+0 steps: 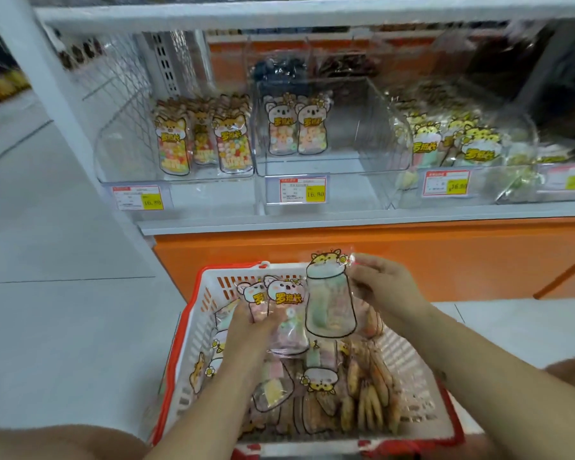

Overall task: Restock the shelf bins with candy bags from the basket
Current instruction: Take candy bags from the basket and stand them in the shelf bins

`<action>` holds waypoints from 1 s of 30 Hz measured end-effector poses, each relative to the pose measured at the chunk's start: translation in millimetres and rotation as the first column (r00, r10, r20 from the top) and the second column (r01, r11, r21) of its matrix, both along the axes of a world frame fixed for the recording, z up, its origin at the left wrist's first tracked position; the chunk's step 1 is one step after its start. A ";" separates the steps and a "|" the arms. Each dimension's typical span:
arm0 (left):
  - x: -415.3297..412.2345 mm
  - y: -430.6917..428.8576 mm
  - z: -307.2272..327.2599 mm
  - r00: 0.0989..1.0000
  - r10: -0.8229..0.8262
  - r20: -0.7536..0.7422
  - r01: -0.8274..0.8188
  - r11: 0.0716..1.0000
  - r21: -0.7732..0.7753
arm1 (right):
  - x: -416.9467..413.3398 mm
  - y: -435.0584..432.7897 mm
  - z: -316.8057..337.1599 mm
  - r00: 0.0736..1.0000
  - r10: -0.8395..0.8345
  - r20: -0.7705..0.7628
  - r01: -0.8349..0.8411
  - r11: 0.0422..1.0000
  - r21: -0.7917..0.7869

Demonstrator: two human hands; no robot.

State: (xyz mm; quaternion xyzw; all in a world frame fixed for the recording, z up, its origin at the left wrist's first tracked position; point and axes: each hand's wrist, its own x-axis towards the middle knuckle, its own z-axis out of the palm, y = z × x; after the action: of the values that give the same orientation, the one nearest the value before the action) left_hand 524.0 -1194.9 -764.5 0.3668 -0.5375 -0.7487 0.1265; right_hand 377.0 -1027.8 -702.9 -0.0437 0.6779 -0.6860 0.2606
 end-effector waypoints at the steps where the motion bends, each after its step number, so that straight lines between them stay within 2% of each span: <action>1: -0.2 0.6 3.5 0.999 -0.002 -0.032 0.002 1.000 -0.015 | 3.7 -0.9 7.8 0.999 0.019 0.036 -0.018 0.999 -0.029; 4: 0.3 4.8 16.8 0.989 -0.017 -0.148 0.011 0.999 -0.043 | 14.4 -3.9 30.3 0.991 0.058 0.123 -0.048 0.996 -0.076; 8: 2.8 15.5 38.2 0.969 -0.015 -0.248 -0.006 0.997 -0.082 | 20.4 -2.3 55.4 0.989 -0.043 0.145 0.059 0.992 -0.110; 12: 10.6 25.9 68.2 0.959 -0.072 -0.273 0.052 0.995 -0.081 | 24.9 -4.7 75.6 0.994 -0.091 -0.053 0.089 0.995 -0.043; 15: 5.4 28.8 64.5 0.958 -0.127 -0.258 0.089 0.985 -0.151 | 40.1 -14.1 74.1 0.998 0.023 -0.061 -0.024 0.999 -0.025; 17: 2.6 30.1 65.7 0.967 -0.090 -0.238 0.053 0.986 -0.159 | 50.9 -19.5 70.4 0.993 0.087 -0.085 -0.088 0.996 0.001; 20: 1.0 27.5 64.3 0.975 -0.009 -0.223 -0.018 0.993 -0.118 | 54.5 -21.4 62.0 0.952 0.151 -0.265 -0.111 0.981 0.158; 22: 0.5 23.2 61.2 0.972 0.023 -0.233 -0.037 0.998 -0.052 | 51.8 -20.0 57.8 0.914 0.164 -0.371 -0.061 0.960 0.274; 24: 1.3 20.6 64.2 0.972 0.007 -0.237 -0.015 0.999 -0.032 | 48.2 -18.5 59.5 0.929 0.176 -0.326 -0.082 0.955 0.284; 27: 2.9 22.0 70.3 0.975 -0.066 -0.212 0.050 0.996 -0.077 | 41.3 -15.9 64.3 0.957 0.287 -0.050 -0.281 0.955 0.090; 28: 2.3 23.8 73.0 0.970 -0.093 -0.225 0.069 0.991 -0.111 | 40.0 -15.0 64.2 0.947 0.320 -0.015 -0.319 0.947 0.035; 30: 0.1 26.0 82.3 0.966 -0.135 -0.221 0.090 0.975 -0.202 | 40.9 -13.7 64.6 0.947 0.318 -0.053 -0.318 0.948 0.015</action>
State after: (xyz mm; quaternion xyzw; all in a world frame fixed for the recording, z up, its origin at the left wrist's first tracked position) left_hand 524.1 -1168.9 -682.1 0.2312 -0.6081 -0.7377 0.1805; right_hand 417.8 -1041.6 -638.3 -0.1704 0.6709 -0.6316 0.3491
